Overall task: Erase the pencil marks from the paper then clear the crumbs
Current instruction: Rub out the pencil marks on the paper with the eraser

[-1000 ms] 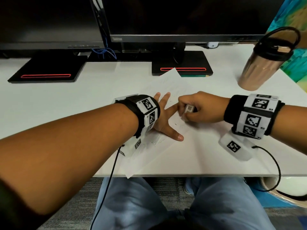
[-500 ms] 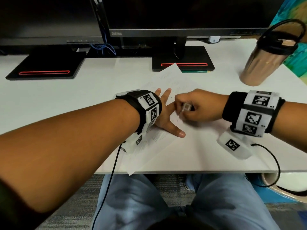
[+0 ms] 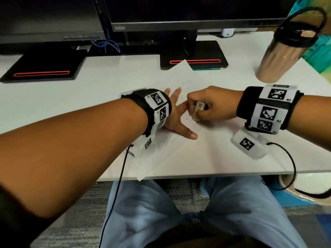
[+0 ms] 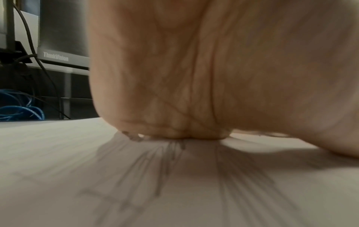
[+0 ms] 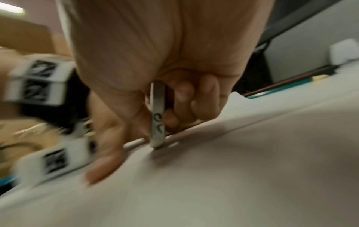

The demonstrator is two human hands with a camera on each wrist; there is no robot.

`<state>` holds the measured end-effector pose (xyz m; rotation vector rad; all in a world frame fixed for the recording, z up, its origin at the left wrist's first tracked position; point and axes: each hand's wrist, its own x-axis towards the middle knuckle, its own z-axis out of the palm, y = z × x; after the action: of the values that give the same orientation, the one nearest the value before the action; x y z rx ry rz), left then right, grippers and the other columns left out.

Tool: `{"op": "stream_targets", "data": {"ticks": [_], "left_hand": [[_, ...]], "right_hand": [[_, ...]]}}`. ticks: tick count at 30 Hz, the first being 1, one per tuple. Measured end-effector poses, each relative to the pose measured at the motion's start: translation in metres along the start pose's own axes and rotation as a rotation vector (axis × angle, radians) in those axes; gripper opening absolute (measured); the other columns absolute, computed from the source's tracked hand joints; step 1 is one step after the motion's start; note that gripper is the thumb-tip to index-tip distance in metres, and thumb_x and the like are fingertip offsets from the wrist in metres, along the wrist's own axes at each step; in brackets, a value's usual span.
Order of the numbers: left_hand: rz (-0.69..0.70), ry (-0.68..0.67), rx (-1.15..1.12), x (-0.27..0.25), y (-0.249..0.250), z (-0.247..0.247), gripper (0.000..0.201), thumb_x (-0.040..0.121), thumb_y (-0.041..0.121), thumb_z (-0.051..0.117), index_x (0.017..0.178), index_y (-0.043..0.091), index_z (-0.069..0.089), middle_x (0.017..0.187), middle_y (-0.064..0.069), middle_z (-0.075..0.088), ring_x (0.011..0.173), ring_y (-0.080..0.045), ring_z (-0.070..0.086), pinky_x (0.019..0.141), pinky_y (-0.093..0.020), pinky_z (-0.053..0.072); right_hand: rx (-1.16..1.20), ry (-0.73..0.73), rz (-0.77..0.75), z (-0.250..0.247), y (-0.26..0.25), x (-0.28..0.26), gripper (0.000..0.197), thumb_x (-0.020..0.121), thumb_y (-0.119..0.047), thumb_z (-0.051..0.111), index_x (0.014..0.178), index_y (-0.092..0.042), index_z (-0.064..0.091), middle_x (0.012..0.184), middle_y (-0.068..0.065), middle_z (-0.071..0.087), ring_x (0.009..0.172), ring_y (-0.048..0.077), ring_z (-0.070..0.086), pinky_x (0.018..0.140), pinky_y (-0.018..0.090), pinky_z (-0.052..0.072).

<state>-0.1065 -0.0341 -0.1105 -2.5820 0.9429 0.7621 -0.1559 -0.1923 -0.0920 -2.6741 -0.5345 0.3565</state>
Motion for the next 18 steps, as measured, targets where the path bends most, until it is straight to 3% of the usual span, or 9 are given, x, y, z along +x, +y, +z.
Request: {"op": "stream_targets", "data": {"ticks": [1, 5, 9, 13, 16, 18], "left_hand": [[-0.002, 0.004, -0.001, 0.001, -0.001, 0.0, 0.127, 0.056, 0.099, 0.044, 0.149, 0.046, -0.025, 0.158, -0.008, -0.036, 0.147, -0.04, -0.024, 0.118, -0.064, 0.0], [-0.005, -0.001, 0.013, 0.0, -0.002, 0.001, 0.124, 0.058, 0.098, 0.043, 0.153, 0.044, -0.016, 0.158, -0.009, -0.036, 0.147, -0.04, -0.025, 0.118, -0.064, 0.0], [-0.001, 0.013, 0.002, -0.001, -0.001, 0.0, 0.127, 0.058, 0.098, 0.045, 0.148, 0.045, -0.026, 0.158, -0.008, -0.036, 0.148, -0.04, -0.023, 0.118, -0.064, 0.001], [-0.005, -0.006, 0.017, -0.001, 0.0, 0.0, 0.121, 0.06, 0.097, 0.044, 0.151, 0.046, -0.018, 0.157, -0.01, -0.037, 0.147, -0.04, -0.026, 0.118, -0.064, -0.001], [-0.007, 0.004, 0.011, 0.0, -0.001, 0.0, 0.126, 0.057, 0.099, 0.044, 0.149, 0.046, -0.024, 0.158, -0.008, -0.036, 0.148, -0.04, -0.023, 0.117, -0.063, 0.001], [-0.009, 0.005, 0.02, 0.0, -0.001, -0.001, 0.122, 0.059, 0.098, 0.044, 0.151, 0.047, -0.018, 0.158, -0.009, -0.036, 0.147, -0.04, -0.024, 0.117, -0.063, 0.0]], "right_hand": [[-0.011, 0.015, 0.016, -0.002, 0.003, 0.0, 0.006, 0.085, -0.016, 0.064, 0.088, -0.019, 0.06, 0.082, -0.014, 0.066, 0.073, 0.002, 0.059, 0.068, 0.02, 0.046], [-0.037, -0.059, -0.037, 0.001, -0.002, -0.001, 0.007, 0.085, -0.017, 0.064, 0.09, -0.021, 0.061, 0.079, -0.016, 0.064, 0.067, -0.004, 0.057, 0.062, 0.014, 0.042], [-0.072, -0.03, 0.03, -0.01, 0.002, -0.001, 0.007, 0.085, -0.018, 0.064, 0.089, -0.022, 0.06, 0.08, -0.013, 0.064, 0.071, 0.006, 0.057, 0.063, 0.019, 0.043], [-0.042, -0.113, -0.036, 0.001, -0.008, -0.002, 0.009, 0.083, -0.016, 0.065, 0.09, -0.02, 0.06, 0.081, -0.011, 0.066, 0.069, -0.001, 0.058, 0.062, 0.016, 0.042], [-0.037, -0.047, 0.042, -0.009, 0.0, 0.0, 0.008, 0.083, -0.016, 0.066, 0.087, -0.02, 0.061, 0.079, -0.014, 0.065, 0.075, 0.002, 0.061, 0.065, 0.021, 0.044], [-0.065, -0.069, 0.011, -0.006, -0.004, 0.0, 0.008, 0.084, -0.015, 0.062, 0.088, -0.022, 0.059, 0.078, -0.016, 0.063, 0.071, -0.002, 0.059, 0.063, 0.016, 0.042]]}}
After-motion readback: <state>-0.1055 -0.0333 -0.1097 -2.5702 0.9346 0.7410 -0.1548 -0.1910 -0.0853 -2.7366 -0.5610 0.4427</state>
